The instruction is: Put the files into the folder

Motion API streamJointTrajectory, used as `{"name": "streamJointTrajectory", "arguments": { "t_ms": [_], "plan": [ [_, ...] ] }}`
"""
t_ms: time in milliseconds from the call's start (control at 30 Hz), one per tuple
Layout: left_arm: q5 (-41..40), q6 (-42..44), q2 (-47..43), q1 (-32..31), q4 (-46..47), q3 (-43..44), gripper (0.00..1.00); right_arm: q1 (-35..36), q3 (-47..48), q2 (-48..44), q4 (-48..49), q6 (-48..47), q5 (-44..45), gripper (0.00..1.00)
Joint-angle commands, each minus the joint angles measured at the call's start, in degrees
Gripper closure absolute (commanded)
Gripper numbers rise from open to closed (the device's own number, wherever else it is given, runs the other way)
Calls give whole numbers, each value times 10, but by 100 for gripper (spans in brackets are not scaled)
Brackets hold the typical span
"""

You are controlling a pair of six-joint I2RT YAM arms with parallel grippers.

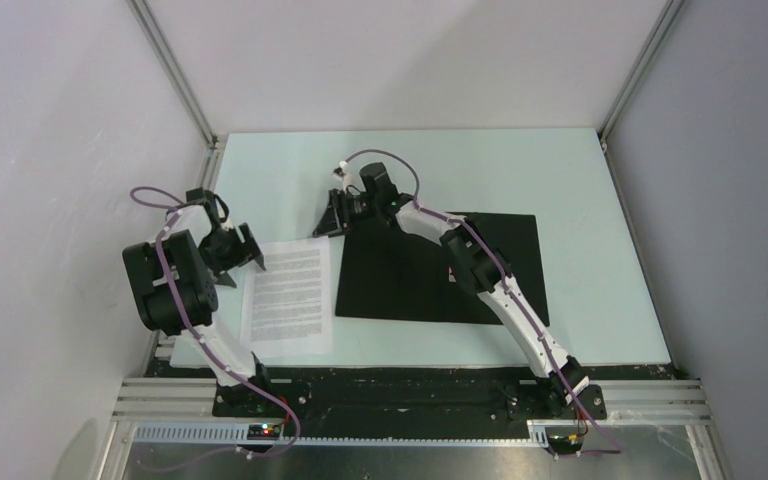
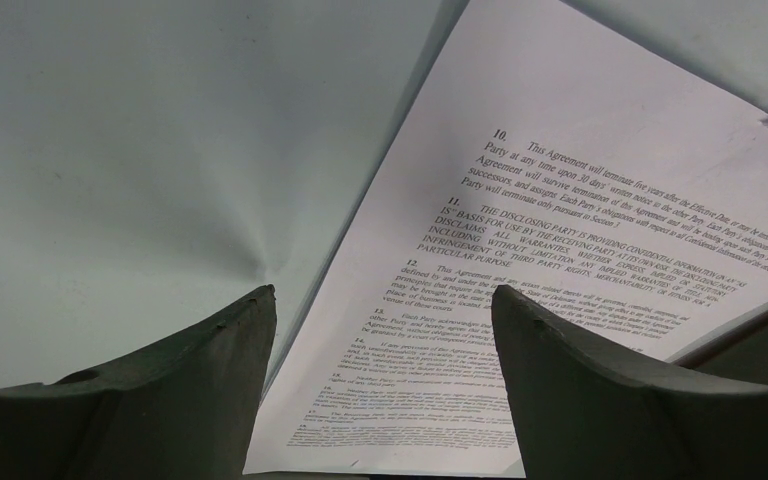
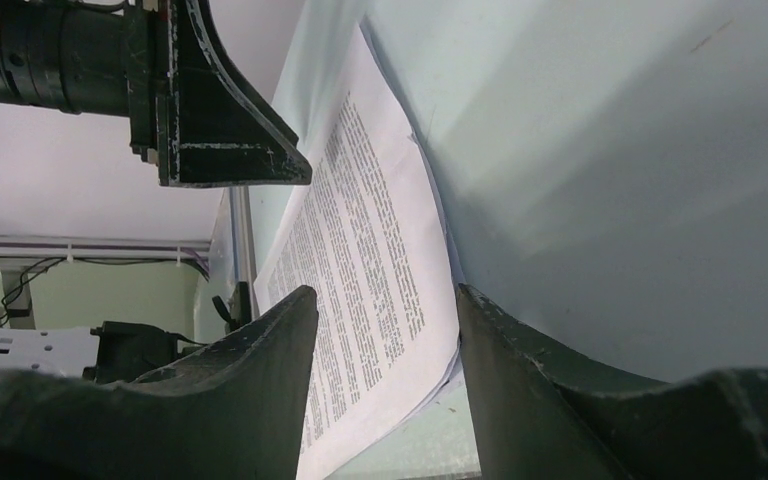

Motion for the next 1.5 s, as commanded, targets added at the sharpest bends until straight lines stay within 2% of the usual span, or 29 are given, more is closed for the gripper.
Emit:
{"name": "streamJointTrajectory", "arguments": {
  "t_ms": [0,133,333,700,767,833,900,933,967,1067,1100,1133,1367,1467],
  "plan": [
    [5,-2,4,6,3,11,16,2,-12,-32,18,9,-24,43],
    [5,-2,4,6,3,10,16,3,-18,-32,12,9,-30,45],
    [8,-3,4,6,3,9,16,11,-35,-42,16,14,-44,54],
    [11,-4,1,7,3,5,16,37,-47,-45,25,39,-42,61],
    [12,-5,3,8,3,4,16,42,-45,-49,21,36,-36,66],
    [13,-6,3,7,3,4,16,44,-42,-52,4,24,-25,80],
    [9,-7,1,7,3,5,16,44,-37,-60,-24,5,-8,89],
    [6,-8,-2,7,2,6,15,42,-33,-67,-35,-12,5,98],
    [-1,-8,-10,8,2,8,13,41,-33,-71,-50,-27,10,100],
    [-12,-10,-38,8,-1,16,9,31,-28,-100,-56,-53,8,100],
    [-10,-10,-59,8,-1,17,3,29,-25,-106,-65,-69,6,100],
    [-10,-12,-71,8,-3,18,2,24,-21,-119,-72,-75,-2,100],
    [12,-7,-218,5,-4,7,0,-11,-18,-202,-80,-114,-35,100],
    [23,-16,-255,-7,-4,0,0,-32,-20,-249,-120,-139,-23,100]
  ]
}}
